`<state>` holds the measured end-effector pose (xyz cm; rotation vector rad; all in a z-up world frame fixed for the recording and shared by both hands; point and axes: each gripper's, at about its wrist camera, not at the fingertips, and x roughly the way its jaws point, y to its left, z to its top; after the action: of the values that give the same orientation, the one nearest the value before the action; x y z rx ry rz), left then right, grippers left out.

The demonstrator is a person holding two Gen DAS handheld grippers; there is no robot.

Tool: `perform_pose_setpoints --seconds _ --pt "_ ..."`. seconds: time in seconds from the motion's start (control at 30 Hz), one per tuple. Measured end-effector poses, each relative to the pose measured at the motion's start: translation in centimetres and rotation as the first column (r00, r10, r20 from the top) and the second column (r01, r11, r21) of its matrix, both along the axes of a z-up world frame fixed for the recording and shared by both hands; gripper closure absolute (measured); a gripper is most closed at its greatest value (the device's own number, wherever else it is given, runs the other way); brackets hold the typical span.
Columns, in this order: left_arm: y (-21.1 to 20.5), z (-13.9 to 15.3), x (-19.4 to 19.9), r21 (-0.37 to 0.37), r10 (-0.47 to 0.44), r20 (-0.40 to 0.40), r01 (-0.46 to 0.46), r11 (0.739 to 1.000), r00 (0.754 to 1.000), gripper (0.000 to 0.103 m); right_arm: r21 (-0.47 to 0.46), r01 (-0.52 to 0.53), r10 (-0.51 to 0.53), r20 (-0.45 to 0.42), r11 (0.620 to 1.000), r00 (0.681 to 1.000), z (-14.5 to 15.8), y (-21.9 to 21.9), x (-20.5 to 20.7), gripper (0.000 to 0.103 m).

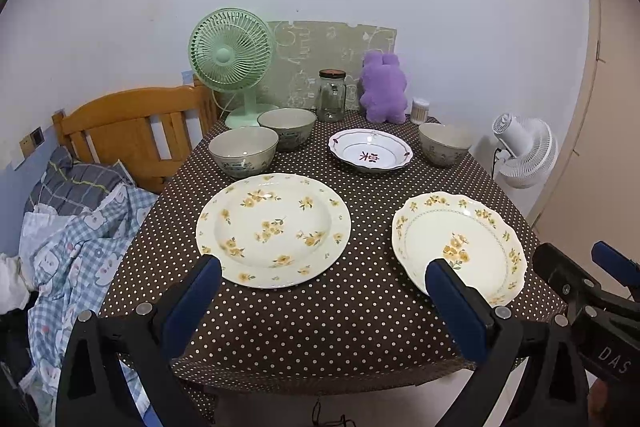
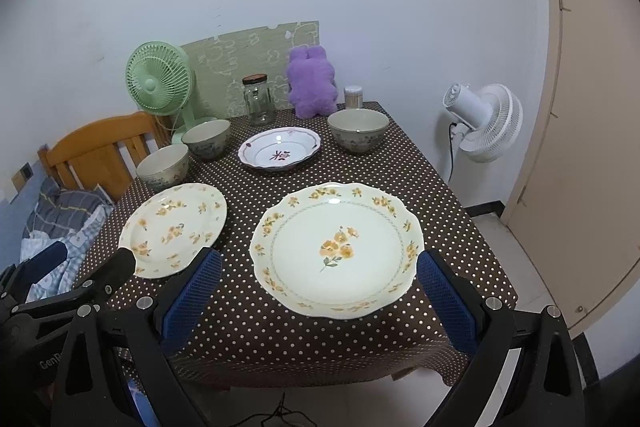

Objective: Organize plates and bowls

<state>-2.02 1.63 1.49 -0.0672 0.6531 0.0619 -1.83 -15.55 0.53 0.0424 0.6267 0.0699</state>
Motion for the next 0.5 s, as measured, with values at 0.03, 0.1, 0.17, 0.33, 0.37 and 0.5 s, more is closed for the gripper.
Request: perform_pose_setpoints --seconds 0.03,0.1,0.17,0.33,0.37,0.5 --pt "-0.04 0.0 -0.02 0.001 0.0 0.001 0.0 1.0 1.0 0.001 -0.001 0.001 -0.001 0.001 1.0 1.0 -0.02 0.01 -0.08 0.003" --pt "0.02 0.02 -0.02 0.0 -0.001 0.002 0.001 1.0 1.0 0.001 -0.003 0.002 -0.002 0.003 1.0 1.0 0.0 -0.01 -0.14 0.003" --pt "-0.05 0.01 -0.05 0.002 -0.002 0.003 0.002 1.0 1.0 0.001 -0.001 0.002 -0.002 0.002 1.0 1.0 -0.01 -0.04 -0.1 0.003" --pt "-0.15 0.0 0.03 0.003 -0.006 0.004 0.006 1.0 1.0 0.001 0.002 0.006 -0.006 0.0 1.0 1.0 0.0 -0.05 -0.26 0.003" --pt "-0.16 0.0 0.01 0.002 -0.007 0.005 0.007 1.0 1.0 0.002 0.003 0.007 -0.007 -0.001 1.0 1.0 0.03 -0.12 -0.15 0.004" --pt "-0.29 -0.02 -0.08 0.002 -0.011 0.007 0.011 1.0 1.0 0.002 0.005 0.011 -0.011 -0.003 1.0 1.0 0.04 -0.19 -0.14 0.003"
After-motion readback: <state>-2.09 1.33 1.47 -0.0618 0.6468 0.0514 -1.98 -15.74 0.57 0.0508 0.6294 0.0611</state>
